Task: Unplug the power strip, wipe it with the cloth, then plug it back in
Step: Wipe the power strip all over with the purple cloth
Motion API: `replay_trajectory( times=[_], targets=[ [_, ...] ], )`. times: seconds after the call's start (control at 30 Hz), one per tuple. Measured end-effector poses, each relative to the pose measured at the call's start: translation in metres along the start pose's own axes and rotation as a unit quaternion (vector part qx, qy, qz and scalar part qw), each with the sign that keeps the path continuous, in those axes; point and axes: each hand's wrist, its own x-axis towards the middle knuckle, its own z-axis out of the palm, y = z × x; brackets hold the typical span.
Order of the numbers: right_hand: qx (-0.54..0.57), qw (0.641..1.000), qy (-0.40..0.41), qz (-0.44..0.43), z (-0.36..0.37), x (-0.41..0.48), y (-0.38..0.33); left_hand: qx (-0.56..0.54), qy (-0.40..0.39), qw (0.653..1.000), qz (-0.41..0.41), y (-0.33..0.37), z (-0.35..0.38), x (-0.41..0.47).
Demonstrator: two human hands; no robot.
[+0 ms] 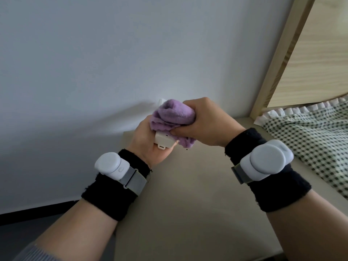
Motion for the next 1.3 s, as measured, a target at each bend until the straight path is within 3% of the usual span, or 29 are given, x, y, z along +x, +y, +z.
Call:
replay_trajectory(
  times=[0.17, 0.33, 0.43, 0.63, 0.7, 0.83, 1.0, 1.17, 1.3],
  targets=[
    [0.002, 0.999, 0.028, -0.019, 0.006, 0.004, -0.003, -0.004, -0.044, 0.999, 0.013, 0.0, 0.002, -0.003],
    [0.02, 0.994, 0.101, 0.024, -0.001, 0.006, 0.006, -0.079, 0.085, 0.993, -0.036, 0.003, -0.006, 0.002],
    [0.108, 0.991, 0.072, 0.033, -0.013, 0.006, 0.012, -0.099, 0.092, 0.99, -0.029, 0.004, -0.007, 0.002],
    [0.102, 0.994, -0.04, -0.002, -0.008, 0.0, 0.007, -0.025, -0.005, 1.0, 0.017, 0.006, -0.001, -0.003],
    [0.066, 0.998, -0.02, -0.016, 0.001, 0.002, 0.002, -0.014, -0.017, 0.999, 0.032, 0.004, 0.002, -0.007],
    [0.032, 0.997, 0.063, -0.036, 0.017, 0.004, -0.008, -0.003, 0.046, 0.999, 0.03, -0.004, 0.001, -0.005],
    [0.011, 0.999, -0.04, 0.017, 0.001, 0.003, -0.005, 0.014, -0.029, 0.999, 0.013, 0.0, -0.006, -0.005],
    [-0.022, 1.0, 0.017, 0.013, 0.007, 0.0, -0.012, 0.019, -0.004, 1.0, -0.013, 0.001, -0.009, 0.001],
    [0.015, 0.999, -0.038, -0.013, 0.008, 0.0, -0.017, 0.001, 0.008, 1.0, 0.003, 0.0, -0.007, -0.005]
  ],
)
